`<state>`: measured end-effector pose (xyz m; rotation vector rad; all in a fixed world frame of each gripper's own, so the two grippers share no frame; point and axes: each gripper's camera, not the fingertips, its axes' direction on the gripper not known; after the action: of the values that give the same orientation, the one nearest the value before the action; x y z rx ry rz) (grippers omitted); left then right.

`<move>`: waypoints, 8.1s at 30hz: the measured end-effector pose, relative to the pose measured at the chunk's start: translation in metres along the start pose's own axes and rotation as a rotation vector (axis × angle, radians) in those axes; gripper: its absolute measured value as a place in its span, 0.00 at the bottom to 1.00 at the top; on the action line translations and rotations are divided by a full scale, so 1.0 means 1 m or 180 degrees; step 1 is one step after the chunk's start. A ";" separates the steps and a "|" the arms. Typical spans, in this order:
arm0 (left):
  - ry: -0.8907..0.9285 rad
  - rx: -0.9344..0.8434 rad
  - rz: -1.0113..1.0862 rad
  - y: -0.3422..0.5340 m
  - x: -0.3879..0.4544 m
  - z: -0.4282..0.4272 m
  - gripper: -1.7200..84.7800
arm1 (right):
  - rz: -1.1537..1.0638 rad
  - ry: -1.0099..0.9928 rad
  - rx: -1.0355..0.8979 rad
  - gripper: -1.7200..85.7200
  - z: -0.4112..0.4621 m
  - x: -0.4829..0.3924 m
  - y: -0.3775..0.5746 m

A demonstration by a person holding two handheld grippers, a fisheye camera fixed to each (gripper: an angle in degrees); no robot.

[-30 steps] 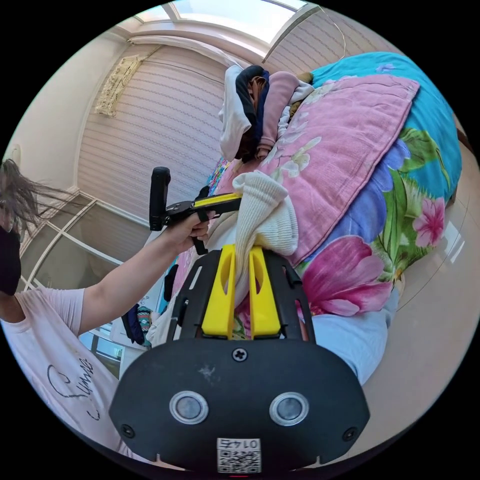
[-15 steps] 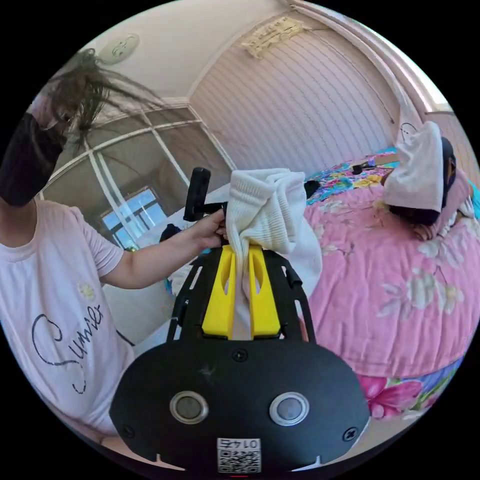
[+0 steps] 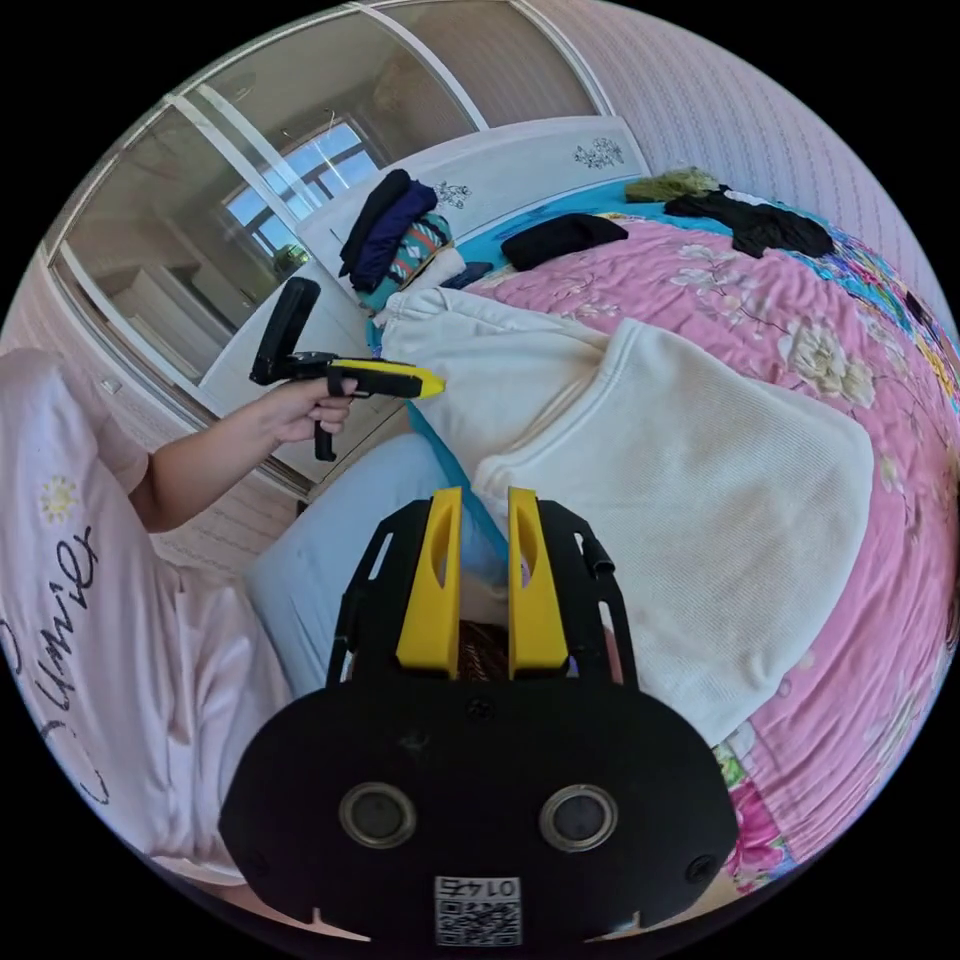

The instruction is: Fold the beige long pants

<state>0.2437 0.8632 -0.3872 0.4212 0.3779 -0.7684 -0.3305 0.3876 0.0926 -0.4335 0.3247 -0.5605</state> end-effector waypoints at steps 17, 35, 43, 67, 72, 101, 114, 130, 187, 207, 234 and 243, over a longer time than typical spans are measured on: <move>-0.0116 -0.0052 0.0020 0.018 -0.015 -0.063 0.07 | -0.0299 0.0522 -0.0965 0.07 0.030 -0.078 -0.202; 0.0351 -0.0128 0.0083 0.048 -0.010 -0.160 0.13 | -0.0185 0.0671 -0.1139 0.18 -0.012 -0.033 -0.428; -0.0046 -0.0449 0.0095 0.066 -0.006 -0.145 0.15 | -0.0577 0.1020 -0.1309 0.10 -0.013 -0.067 -0.455; -0.1890 0.0726 -0.1209 0.200 -0.225 -0.470 0.08 | -0.0989 -0.0306 -0.0622 0.12 0.031 -0.276 -0.733; -0.1828 0.0730 -0.1043 0.234 -0.222 -0.470 0.07 | -0.0911 -0.0120 -0.0732 0.10 0.037 -0.254 -0.712; -0.0845 0.1573 -0.1648 0.273 -0.319 -0.516 0.07 | -0.1426 -0.0223 -0.0784 0.09 0.093 -0.320 -0.797; -0.1156 0.1202 -0.0618 0.263 -0.219 -0.468 0.02 | -0.1709 0.0874 -0.0872 0.02 0.052 -0.289 -0.714; -0.0672 -0.0222 0.0422 0.166 -0.120 -0.277 0.01 | -0.1133 0.0691 -0.1660 0.01 0.168 -0.224 -0.666; 0.1638 0.0982 0.1778 0.068 0.218 -0.164 0.07 | 0.1936 -0.0668 0.1125 0.08 -0.195 0.224 -0.035; -0.0151 0.1191 -0.0135 0.104 -0.030 -0.264 0.02 | 0.0425 -0.1277 0.0107 0.02 0.023 0.080 -0.163; -0.0665 0.0453 0.1420 -0.027 0.094 -0.189 0.01 | 0.1244 -0.0282 0.0258 0.12 0.034 0.019 0.006; -0.0862 -0.0087 0.1572 -0.074 0.103 -0.085 0.01 | 0.1570 -0.0594 0.0086 0.07 0.070 0.030 0.015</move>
<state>0.2426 0.7972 -0.5255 0.3587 0.0233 -0.3300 -0.2717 0.4034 0.1401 -0.3594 0.2326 -0.0423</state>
